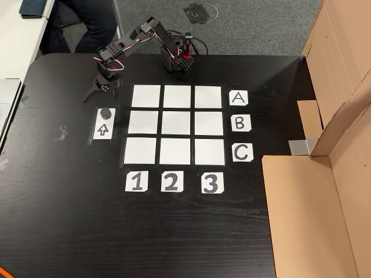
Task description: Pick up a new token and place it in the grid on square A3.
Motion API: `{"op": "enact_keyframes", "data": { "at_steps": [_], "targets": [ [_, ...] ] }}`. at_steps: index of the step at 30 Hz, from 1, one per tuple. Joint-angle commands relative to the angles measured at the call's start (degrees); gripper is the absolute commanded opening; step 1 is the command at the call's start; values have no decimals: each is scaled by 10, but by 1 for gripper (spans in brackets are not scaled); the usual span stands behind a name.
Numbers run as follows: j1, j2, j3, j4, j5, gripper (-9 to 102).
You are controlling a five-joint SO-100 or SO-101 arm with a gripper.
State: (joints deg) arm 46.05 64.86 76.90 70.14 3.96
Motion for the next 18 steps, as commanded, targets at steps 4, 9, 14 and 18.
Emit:
{"op": "enact_keyframes", "data": {
  "at_steps": [4,9,14,18],
  "targets": [
    [4,-29,-56,-4,-17,58],
    [4,-50,-85,-4,-30,58],
    [-4,-72,-115,-4,-35,58],
    [-15,-84,-128,-4,-39,58]
  ]
}}
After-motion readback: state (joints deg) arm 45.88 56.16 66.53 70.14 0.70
